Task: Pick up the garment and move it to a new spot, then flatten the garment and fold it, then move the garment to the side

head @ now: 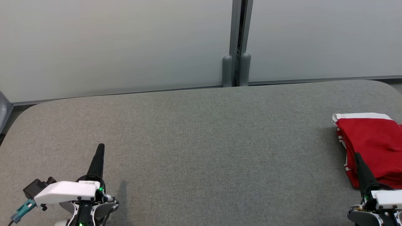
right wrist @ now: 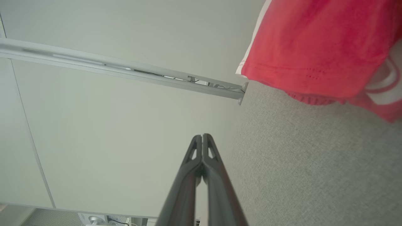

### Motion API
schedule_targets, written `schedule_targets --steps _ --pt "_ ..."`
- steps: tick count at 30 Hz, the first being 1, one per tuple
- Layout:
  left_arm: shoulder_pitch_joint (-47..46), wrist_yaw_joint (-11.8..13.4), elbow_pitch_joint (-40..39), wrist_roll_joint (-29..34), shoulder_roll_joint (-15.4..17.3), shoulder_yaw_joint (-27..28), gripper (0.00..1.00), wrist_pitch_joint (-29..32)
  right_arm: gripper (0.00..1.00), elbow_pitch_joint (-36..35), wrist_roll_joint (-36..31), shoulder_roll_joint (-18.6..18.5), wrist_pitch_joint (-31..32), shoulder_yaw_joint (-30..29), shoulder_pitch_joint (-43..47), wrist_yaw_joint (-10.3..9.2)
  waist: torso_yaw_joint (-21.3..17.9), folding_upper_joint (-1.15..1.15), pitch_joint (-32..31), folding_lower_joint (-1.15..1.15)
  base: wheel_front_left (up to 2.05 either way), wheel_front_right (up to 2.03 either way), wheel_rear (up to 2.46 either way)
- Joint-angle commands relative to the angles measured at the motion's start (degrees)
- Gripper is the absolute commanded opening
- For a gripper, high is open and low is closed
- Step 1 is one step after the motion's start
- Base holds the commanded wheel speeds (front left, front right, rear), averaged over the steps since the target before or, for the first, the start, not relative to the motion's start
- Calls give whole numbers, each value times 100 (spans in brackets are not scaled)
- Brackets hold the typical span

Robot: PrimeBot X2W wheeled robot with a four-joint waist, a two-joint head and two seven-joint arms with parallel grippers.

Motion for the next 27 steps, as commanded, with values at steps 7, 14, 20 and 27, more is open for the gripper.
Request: schedule_targets --steps 7,14,20,27 --pt "-248 -112 13 -315 3 67 0 97 0 1 372 -62 5 -49 -142 6 -17 0 21 0 0 0 0" --pt "-300 -158 42 -522 -19 94 0 154 0 12 602 -64 8 -79 -158 6 -30 0 39 0 0 0 0" --pt "-374 -206 65 -707 -42 122 0 203 0 21 834 -68 12 -109 -200 6 -44 0 57 0 0 0 0" --pt "-472 -263 97 -946 -69 154 0 270 0 33 1122 -71 19 -144 -230 6 -62 0 81 0 0 0 0"
